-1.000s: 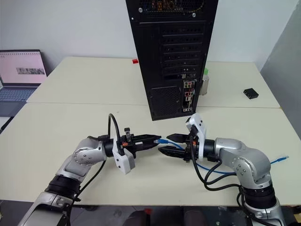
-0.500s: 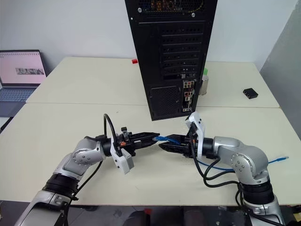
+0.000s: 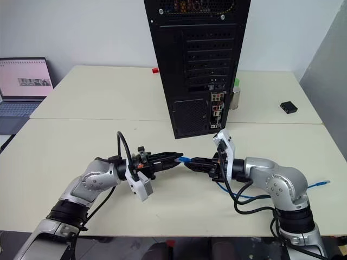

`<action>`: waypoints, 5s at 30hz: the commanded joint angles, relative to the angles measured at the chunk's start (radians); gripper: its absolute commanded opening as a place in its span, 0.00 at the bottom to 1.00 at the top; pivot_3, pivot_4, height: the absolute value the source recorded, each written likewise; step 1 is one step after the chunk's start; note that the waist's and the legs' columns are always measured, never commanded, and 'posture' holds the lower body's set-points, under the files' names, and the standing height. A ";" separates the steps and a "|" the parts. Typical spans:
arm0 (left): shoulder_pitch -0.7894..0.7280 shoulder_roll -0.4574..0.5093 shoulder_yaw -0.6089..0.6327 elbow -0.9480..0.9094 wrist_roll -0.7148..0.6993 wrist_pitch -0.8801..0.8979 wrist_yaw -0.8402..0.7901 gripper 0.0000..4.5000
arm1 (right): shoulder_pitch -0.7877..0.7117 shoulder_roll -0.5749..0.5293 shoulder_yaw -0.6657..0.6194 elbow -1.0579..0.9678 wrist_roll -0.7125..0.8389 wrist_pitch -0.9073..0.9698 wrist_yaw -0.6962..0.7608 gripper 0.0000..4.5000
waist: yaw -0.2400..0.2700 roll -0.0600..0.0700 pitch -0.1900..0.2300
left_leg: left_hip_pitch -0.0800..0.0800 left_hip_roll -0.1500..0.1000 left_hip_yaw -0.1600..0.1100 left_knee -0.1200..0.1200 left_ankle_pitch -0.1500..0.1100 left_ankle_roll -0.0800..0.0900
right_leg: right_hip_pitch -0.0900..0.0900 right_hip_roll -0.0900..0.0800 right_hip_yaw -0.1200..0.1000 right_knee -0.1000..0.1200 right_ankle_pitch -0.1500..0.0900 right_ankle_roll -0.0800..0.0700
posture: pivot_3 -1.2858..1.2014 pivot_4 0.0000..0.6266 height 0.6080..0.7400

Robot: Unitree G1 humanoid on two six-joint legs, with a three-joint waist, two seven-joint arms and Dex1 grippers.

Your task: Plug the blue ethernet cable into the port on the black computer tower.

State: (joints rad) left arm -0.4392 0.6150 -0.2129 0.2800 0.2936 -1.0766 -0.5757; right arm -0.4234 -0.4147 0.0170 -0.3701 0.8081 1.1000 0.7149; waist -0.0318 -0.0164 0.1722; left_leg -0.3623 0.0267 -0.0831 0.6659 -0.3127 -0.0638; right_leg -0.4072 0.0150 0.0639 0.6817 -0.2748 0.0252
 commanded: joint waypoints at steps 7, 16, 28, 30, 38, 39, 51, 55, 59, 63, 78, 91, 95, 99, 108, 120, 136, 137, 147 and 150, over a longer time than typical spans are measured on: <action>0.002 0.019 -0.055 -0.021 -0.090 0.020 -0.025 0.37 | -0.019 -0.006 -0.011 -0.028 0.039 -0.010 -0.001 0.00 | 0.000 0.000 0.000 | 0.000 0.000 0.000 0.000 0.000 0.000 | 0.000 0.000 0.000 0.000 0.000 0.000 | 0.52 0.24 1.00; 0.051 0.035 -0.055 -0.059 -0.204 0.190 -0.089 0.78 | 0.001 -0.030 -0.043 -0.050 0.036 -0.029 -0.013 0.00 | -0.001 0.000 0.000 | 0.000 0.000 0.000 0.000 0.000 0.000 | 0.000 0.000 0.000 0.000 0.000 0.000 | 0.52 0.24 1.00; 0.225 -0.066 0.016 -0.483 -0.556 1.041 -0.032 0.78 | 0.018 0.046 -0.065 -0.126 -0.257 -0.183 -0.419 0.00 | -0.001 0.000 0.000 | 0.000 0.001 -0.001 0.000 0.000 0.000 | 0.000 0.001 0.000 0.000 0.000 0.000 | 0.52 0.24 1.00; 0.225 -0.095 0.018 -0.534 -0.572 1.124 -0.005 0.78 | 0.023 0.100 -0.064 -0.129 -0.300 -0.184 -0.512 0.00 | -0.001 0.000 0.000 | 0.000 0.001 -0.001 0.000 0.000 0.000 | 0.000 0.001 0.000 0.000 0.000 0.000 | 0.52 0.24 1.00; 0.194 -0.209 0.069 -0.643 -0.590 1.400 0.137 0.78 | 0.008 0.285 -0.008 -0.130 -0.462 -0.249 -0.738 0.00 | -0.001 0.000 0.000 | 0.000 0.001 -0.001 0.000 0.000 0.000 | 0.000 0.001 0.001 0.000 0.000 0.000 | 0.52 0.24 1.00; 0.192 -0.213 0.074 -0.651 -0.583 1.425 0.150 0.78 | 0.003 0.305 0.001 -0.127 -0.482 -0.258 -0.760 0.00 | -0.002 0.000 0.000 | 0.000 0.001 -0.001 0.000 0.000 0.000 | 0.000 0.001 0.001 0.000 0.000 0.000 | 0.52 0.24 1.00; 0.165 -0.258 0.106 -0.688 -0.542 1.546 0.231 0.78 | -0.077 0.503 0.049 0.033 -0.664 -0.444 -0.926 0.00 | -0.001 0.000 0.000 | 0.000 0.001 0.001 -0.001 0.000 -0.001 | -0.002 0.000 0.002 0.000 0.000 0.000 | 0.52 0.24 1.00; 0.153 -0.262 0.098 -0.711 -0.544 1.572 0.223 0.78 | -0.078 0.518 0.021 0.055 -0.667 -0.456 -0.925 0.00 | -0.001 0.000 0.000 | -0.001 0.000 0.001 -0.001 0.000 -0.001 | -0.002 0.000 0.002 0.000 0.000 0.000 | 0.52 0.24 1.00; 0.143 -0.271 0.086 -0.729 -0.542 1.596 0.223 0.78 | -0.071 0.524 0.019 0.052 -0.674 -0.445 -0.919 0.00 | -0.001 0.000 0.000 | -0.001 0.000 0.001 -0.001 0.000 -0.001 | -0.002 0.000 0.002 0.000 0.000 0.000 | 0.52 0.24 1.00; 0.132 -0.279 0.084 -0.731 -0.532 1.609 0.231 0.78 | -0.059 0.536 0.022 0.049 -0.679 -0.445 -0.921 0.00 | -0.002 0.000 0.000 | -0.001 0.000 0.001 -0.001 0.000 -0.001 | -0.002 0.000 0.002 0.000 0.000 0.000 | 0.52 0.24 1.00; 0.111 -0.282 0.054 -0.733 -0.509 1.609 0.203 0.78 | -0.016 0.583 0.015 0.017 -0.707 -0.435 -0.958 0.00 | -0.002 0.000 0.000 | -0.001 0.001 0.001 -0.002 0.000 -0.001 | -0.002 0.000 0.002 0.000 0.000 0.000 | 0.52 0.24 1.00; 0.137 -0.258 0.071 -0.714 -0.483 1.585 0.192 0.78 | -0.060 0.588 0.036 0.052 -0.713 -0.435 -0.929 0.00 | -0.002 0.001 0.000 | -0.001 0.001 0.001 -0.002 0.000 -0.001 | -0.002 0.000 0.002 -0.001 0.000 0.000 | 0.52 0.24 1.00; 0.149 -0.253 0.076 -0.713 -0.475 1.580 0.190 0.78 | -0.070 0.587 0.043 0.055 -0.717 -0.436 -0.923 0.00 | -0.003 0.001 0.000 | -0.001 0.001 0.001 -0.002 0.000 -0.001 | -0.003 0.000 0.003 -0.001 0.000 0.000 | 0.52 0.24 1.00; 0.151 -0.256 0.079 -0.713 -0.471 1.578 0.189 0.78 | -0.075 0.587 0.047 0.061 -0.715 -0.438 -0.922 0.00 | -0.002 0.001 0.000 | -0.001 0.001 0.001 -0.002 0.000 -0.001 | -0.003 0.000 0.002 -0.001 0.000 0.000 | 0.52 0.24 1.00; 0.148 -0.262 0.076 -0.707 -0.466 1.576 0.188 0.78 | -0.101 0.579 0.037 0.093 -0.721 -0.459 -0.926 0.00 | -0.003 0.001 0.000 | -0.001 0.001 0.001 -0.002 0.000 -0.001 | -0.003 0.000 0.002 -0.001 0.000 0.000 | 0.52 0.24 1.00; 0.146 -0.263 0.072 -0.706 -0.464 1.577 0.185 0.78 | -0.103 0.578 0.025 0.106 -0.723 -0.463 -0.934 0.00 | -0.003 0.001 0.000 | -0.001 0.001 0.001 -0.002 0.000 -0.001 | -0.003 0.000 0.003 -0.001 0.000 0.000 | 0.52 0.24 1.00; 0.144 -0.265 0.070 -0.705 -0.462 1.575 0.182 0.78 | -0.090 0.576 0.028 0.107 -0.738 -0.462 -0.943 0.00 | -0.003 0.001 0.000 | -0.001 0.001 0.001 -0.002 0.000 -0.001 | -0.003 0.000 0.003 -0.001 0.000 0.000 | 0.52 0.24 1.00; 0.144 -0.265 0.070 -0.704 -0.462 1.575 0.182 0.78 | -0.090 0.575 0.028 0.110 -0.740 -0.464 -0.941 0.00 | -0.003 0.001 0.000 | -0.001 0.001 0.001 -0.002 0.000 -0.001 | -0.003 0.000 0.003 -0.001 0.000 0.000 | 0.52 0.24 1.00; 0.145 -0.266 0.070 -0.706 -0.461 1.573 0.184 0.78 | -0.093 0.560 0.046 0.124 -0.765 -0.464 -0.916 0.00 | -0.003 0.001 0.000 | -0.001 0.001 0.001 -0.003 0.000 -0.001 | -0.003 0.000 0.003 -0.001 0.000 0.000 | 0.52 0.24 1.00; 0.145 -0.268 0.069 -0.705 -0.460 1.572 0.185 0.78 | -0.101 0.556 0.046 0.132 -0.767 -0.467 -0.910 0.00 | -0.003 0.001 0.000 | -0.001 0.001 0.001 -0.003 0.000 -0.001 | -0.003 0.000 0.003 -0.001 0.000 0.000 | 0.52 0.24 1.00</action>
State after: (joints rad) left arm -0.2846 0.3498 -0.1489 -0.4007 -0.1753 0.5190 -0.3861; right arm -0.5009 0.1450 0.0545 -0.2239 0.0560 0.6594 -0.2033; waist -0.0345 -0.0157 0.1722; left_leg -0.3635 0.0272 -0.0820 0.6634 -0.3124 -0.0646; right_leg -0.4103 0.0151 0.0666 0.6806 -0.2750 0.0253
